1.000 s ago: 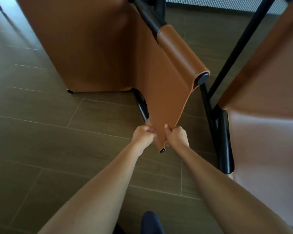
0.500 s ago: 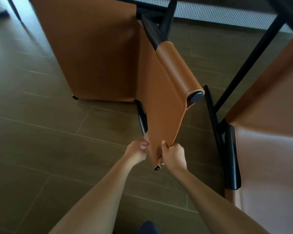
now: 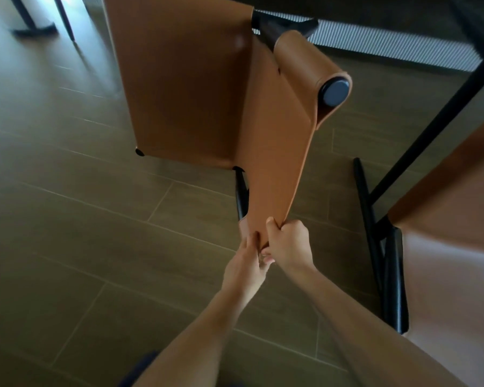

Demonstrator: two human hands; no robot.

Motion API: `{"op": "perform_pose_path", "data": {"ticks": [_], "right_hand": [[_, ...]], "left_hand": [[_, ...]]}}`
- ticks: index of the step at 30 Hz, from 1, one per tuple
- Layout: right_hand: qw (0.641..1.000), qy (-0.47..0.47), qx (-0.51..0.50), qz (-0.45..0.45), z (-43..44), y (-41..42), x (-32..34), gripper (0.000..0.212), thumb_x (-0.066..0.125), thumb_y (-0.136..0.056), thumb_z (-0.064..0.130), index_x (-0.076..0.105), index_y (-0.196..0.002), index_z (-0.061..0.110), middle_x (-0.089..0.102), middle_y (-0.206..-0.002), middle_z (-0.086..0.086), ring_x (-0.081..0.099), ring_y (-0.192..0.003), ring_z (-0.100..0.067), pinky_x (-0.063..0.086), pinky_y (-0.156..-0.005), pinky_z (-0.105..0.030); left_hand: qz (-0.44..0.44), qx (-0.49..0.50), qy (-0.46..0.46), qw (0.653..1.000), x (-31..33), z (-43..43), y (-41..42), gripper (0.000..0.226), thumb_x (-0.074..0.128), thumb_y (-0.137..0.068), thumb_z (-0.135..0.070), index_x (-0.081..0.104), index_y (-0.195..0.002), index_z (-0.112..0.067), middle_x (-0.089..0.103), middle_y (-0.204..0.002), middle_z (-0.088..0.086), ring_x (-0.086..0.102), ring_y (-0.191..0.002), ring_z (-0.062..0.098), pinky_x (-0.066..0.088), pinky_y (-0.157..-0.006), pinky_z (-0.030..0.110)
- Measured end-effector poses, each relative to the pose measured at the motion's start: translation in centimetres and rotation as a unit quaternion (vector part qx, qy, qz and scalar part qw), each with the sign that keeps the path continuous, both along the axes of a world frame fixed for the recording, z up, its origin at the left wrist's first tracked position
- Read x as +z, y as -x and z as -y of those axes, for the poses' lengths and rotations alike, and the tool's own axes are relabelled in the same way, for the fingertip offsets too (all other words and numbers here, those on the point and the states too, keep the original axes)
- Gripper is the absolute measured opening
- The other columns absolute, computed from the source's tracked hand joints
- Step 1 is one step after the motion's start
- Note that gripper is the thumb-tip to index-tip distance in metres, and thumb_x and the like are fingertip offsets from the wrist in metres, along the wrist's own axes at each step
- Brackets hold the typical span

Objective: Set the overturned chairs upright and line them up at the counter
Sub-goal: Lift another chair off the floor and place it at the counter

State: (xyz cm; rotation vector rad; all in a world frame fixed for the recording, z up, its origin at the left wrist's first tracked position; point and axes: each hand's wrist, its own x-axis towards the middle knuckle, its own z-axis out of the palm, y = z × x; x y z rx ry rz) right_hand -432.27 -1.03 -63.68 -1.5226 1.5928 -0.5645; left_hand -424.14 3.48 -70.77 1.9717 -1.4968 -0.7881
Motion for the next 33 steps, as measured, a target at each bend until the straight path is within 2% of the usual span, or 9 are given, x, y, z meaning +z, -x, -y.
{"op": "perform_pose_path", "data": {"ticks": [2, 5, 9, 14, 17, 22, 27, 30, 33], "right_hand": [[1.000, 0.000, 0.008, 0.011, 0.5, -0.2, 1.2, 0.051, 0.046, -0.102, 0.025, 0.061, -0.058, 0.006, 0.063, -0.044, -0.005, 0.065, -0.042, -0.017, 0.058, -0.049, -0.029], [1.000, 0.007, 0.019, 0.018, 1.3, -0.7, 3.6, 0.048, 0.047, -0.102, 0.025, 0.061, -0.059, 0.007, 0.062, -0.043, -0.003, 0.063, -0.039, -0.016, 0.051, -0.040, -0.020], [0.999, 0.015, 0.032, 0.024, 2.6, -1.5, 7.7, 0.043, 0.049, -0.102, 0.024, 0.060, -0.062, 0.010, 0.062, -0.043, 0.000, 0.063, -0.039, -0.014, 0.048, -0.039, -0.019], [0.999, 0.010, 0.030, 0.037, 5.0, -3.2, 13.6, 0.039, 0.051, -0.102, 0.025, 0.061, -0.066, 0.011, 0.066, -0.049, -0.007, 0.065, -0.042, -0.018, 0.050, -0.040, -0.019], [0.999, -0.001, 0.031, 0.041, 6.9, -4.5, 17.6, 0.036, 0.050, -0.102, 0.024, 0.060, -0.069, 0.011, 0.067, -0.052, -0.009, 0.066, -0.044, -0.021, 0.053, -0.042, -0.022], [0.998, -0.049, 0.019, 0.037, 11.6, -6.4, 24.9, 0.034, 0.049, -0.102, 0.023, 0.060, -0.079, 0.001, 0.067, -0.054, -0.018, 0.067, -0.046, -0.027, 0.054, -0.043, -0.026], [0.994, -0.096, -0.007, 0.047, 17.6, -8.1, 31.1, 0.027, 0.047, -0.101, 0.018, 0.059, -0.088, -0.003, 0.068, -0.064, -0.028, 0.070, -0.058, -0.039, 0.062, -0.056, -0.043], [0.987, -0.140, -0.018, 0.072, 20.4, -10.4, 34.0, 0.026, 0.045, -0.101, 0.015, 0.051, -0.079, 0.002, 0.066, -0.064, -0.026, 0.071, -0.057, -0.037, 0.061, -0.055, -0.043], [0.983, -0.163, -0.011, 0.080, 23.1, -13.2, 36.4, 0.016, 0.042, -0.098, 0.009, 0.049, -0.084, 0.004, 0.066, -0.072, -0.026, 0.071, -0.055, -0.034, 0.062, -0.057, -0.042]], "left_hand": [[0.004, 0.068, 0.023, 0.997, 0.6, 0.2, 0.8, 0.051, 0.055, -0.094, -0.022, 0.035, -0.141, -0.018, 0.061, -0.120, 0.000, 0.065, -0.096, 0.023, 0.052, -0.073, 0.034], [-0.002, 0.124, 0.064, 0.990, 2.6, 0.6, 1.0, 0.048, 0.054, -0.095, -0.017, 0.040, -0.141, -0.025, 0.069, -0.102, -0.002, 0.068, -0.086, 0.021, 0.051, -0.069, 0.030], [0.019, 0.108, 0.072, 0.991, 6.5, 1.6, -0.3, 0.056, 0.052, -0.096, -0.013, 0.034, -0.148, -0.023, 0.072, -0.098, 0.005, 0.069, -0.082, 0.024, 0.052, -0.074, 0.032], [0.072, 0.099, 0.072, 0.990, 12.7, 3.5, -2.0, 0.053, 0.049, -0.097, -0.014, 0.035, -0.147, -0.024, 0.072, -0.100, 0.002, 0.070, -0.081, 0.020, 0.053, -0.077, 0.028], [0.099, 0.095, 0.077, 0.988, 16.5, 4.8, -3.5, 0.046, 0.044, -0.100, -0.017, 0.038, -0.144, -0.025, 0.070, -0.104, -0.001, 0.070, -0.078, 0.018, 0.049, -0.074, 0.023], [0.101, 0.099, 0.045, 0.989, 23.8, 8.6, -5.1, 0.037, 0.040, -0.101, -0.016, 0.046, -0.137, -0.019, 0.064, -0.121, 0.002, 0.068, -0.089, 0.025, 0.051, -0.077, 0.033], [0.081, 0.109, 0.028, 0.990, 30.4, 13.6, -6.3, 0.029, 0.043, -0.098, -0.011, 0.055, -0.124, -0.017, 0.067, -0.109, 0.002, 0.067, -0.088, 0.023, 0.039, -0.064, 0.024], [0.058, 0.140, 0.008, 0.988, 33.8, 15.9, -8.4, 0.020, 0.045, -0.096, -0.008, 0.059, -0.110, -0.013, 0.067, -0.094, 0.003, 0.064, -0.083, 0.022, 0.035, -0.060, 0.023], [0.061, 0.146, -0.002, 0.987, 36.7, 18.3, -11.2, 0.015, 0.045, -0.096, -0.006, 0.058, -0.102, -0.009, 0.066, -0.090, 0.007, 0.060, -0.078, 0.023, 0.036, -0.061, 0.026]]}}
